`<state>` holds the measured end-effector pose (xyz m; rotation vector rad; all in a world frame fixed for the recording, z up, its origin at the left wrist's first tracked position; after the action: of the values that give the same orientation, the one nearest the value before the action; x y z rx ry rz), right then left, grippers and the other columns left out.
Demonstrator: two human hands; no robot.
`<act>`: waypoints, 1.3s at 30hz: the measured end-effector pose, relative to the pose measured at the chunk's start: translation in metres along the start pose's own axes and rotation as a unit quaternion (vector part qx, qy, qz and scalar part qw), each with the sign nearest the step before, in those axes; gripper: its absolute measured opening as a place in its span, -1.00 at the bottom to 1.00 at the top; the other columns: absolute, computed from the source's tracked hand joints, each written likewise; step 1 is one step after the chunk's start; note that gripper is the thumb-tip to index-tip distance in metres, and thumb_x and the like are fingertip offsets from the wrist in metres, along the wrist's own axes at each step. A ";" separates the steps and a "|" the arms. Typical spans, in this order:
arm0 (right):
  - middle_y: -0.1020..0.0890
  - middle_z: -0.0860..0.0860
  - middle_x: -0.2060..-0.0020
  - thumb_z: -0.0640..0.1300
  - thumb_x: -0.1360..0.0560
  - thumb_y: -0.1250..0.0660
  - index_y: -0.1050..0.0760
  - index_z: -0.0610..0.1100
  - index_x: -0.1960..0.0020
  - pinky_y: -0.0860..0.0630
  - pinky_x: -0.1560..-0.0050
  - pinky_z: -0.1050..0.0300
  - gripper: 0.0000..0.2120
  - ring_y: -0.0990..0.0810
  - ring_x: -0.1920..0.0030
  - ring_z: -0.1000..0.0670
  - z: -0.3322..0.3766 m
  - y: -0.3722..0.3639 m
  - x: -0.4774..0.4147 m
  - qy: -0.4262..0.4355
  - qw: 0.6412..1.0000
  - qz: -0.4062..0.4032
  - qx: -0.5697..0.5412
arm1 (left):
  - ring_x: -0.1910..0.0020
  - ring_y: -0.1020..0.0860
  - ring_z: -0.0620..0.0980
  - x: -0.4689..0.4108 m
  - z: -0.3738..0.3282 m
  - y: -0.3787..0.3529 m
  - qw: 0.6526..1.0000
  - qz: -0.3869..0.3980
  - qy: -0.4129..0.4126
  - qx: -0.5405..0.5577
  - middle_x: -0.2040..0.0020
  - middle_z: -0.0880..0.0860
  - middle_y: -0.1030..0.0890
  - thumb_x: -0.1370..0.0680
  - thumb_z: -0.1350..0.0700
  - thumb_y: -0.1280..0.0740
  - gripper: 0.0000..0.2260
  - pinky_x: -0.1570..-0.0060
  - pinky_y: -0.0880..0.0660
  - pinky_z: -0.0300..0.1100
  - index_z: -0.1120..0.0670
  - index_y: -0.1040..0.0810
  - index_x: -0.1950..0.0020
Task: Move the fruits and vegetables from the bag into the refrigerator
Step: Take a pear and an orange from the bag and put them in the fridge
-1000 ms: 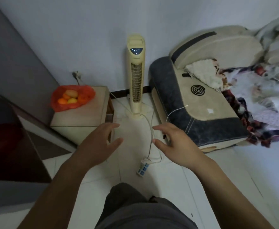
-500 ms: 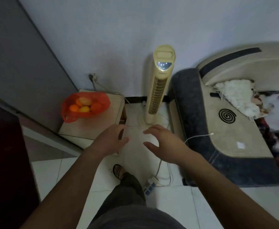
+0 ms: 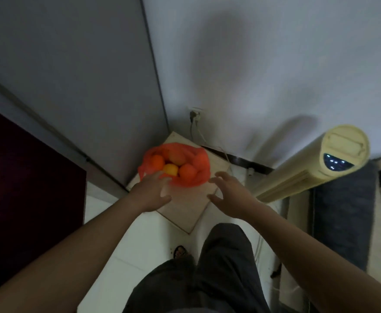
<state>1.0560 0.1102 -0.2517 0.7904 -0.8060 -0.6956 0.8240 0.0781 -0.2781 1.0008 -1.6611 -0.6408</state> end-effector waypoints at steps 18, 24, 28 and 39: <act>-0.18 -0.03 -0.46 0.21 -0.46 -0.27 0.00 0.00 -0.50 -0.30 -0.33 -0.15 -0.25 -0.21 -0.42 -0.09 -0.077 -0.097 -0.258 -0.024 0.998 0.027 -0.047 | -0.36 -0.35 0.20 -0.195 0.091 -0.008 0.985 -0.171 0.035 0.008 -0.41 0.19 -0.36 -0.47 -0.22 -0.20 -0.41 -0.28 -0.32 0.02 0.05 -0.33 -0.43; -0.36 -0.02 -0.30 0.17 -0.53 -0.17 -0.39 -0.01 -0.26 -0.46 -0.12 -0.01 -0.61 -0.43 -0.18 -0.06 -0.100 -0.106 -0.274 -0.049 0.999 0.002 -0.003 | -0.27 -0.45 0.12 -0.222 0.117 -0.028 0.991 -0.127 0.030 0.022 -0.36 0.10 -0.44 -0.41 -0.37 -0.11 -0.30 -0.19 -0.40 -0.04 0.01 -0.33 -0.42; -0.49 -0.03 -0.13 -0.02 -0.56 -0.18 -0.53 -0.09 -0.04 -0.46 0.10 0.14 -0.79 -0.51 0.04 -0.01 -0.108 -0.092 -0.283 -0.036 0.999 -0.027 -0.016 | -0.17 -0.52 0.12 -0.229 0.127 -0.028 0.989 -0.127 -0.002 0.069 -0.23 0.12 -0.54 -0.48 -0.07 -0.25 -0.58 -0.13 -0.42 -0.12 0.04 -0.49 -0.30; -0.50 -0.08 -0.17 -0.13 -0.53 -0.23 -0.49 -0.08 -0.21 -0.39 0.04 0.15 -0.74 -0.47 0.01 0.01 -0.115 -0.056 -0.333 -0.073 0.995 -0.066 -0.033 | -0.05 -0.43 -0.21 -0.239 0.151 -0.013 0.976 -0.157 -0.046 0.142 -0.16 -0.05 -0.55 -0.47 -0.22 -0.22 -0.58 0.00 -0.24 -0.53 -0.04 -0.52 -0.23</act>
<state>0.9678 0.3805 -0.4669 0.7446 -0.8640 -0.9018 0.7093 0.2667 -0.4549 1.4797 -1.7218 -0.6754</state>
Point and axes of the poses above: each hand's wrist, its own x-axis away from the middle knuckle, its own y-axis out of the back of the hand, z = x × y, the point moved 2 cm from there along -x, towards the middle knuckle
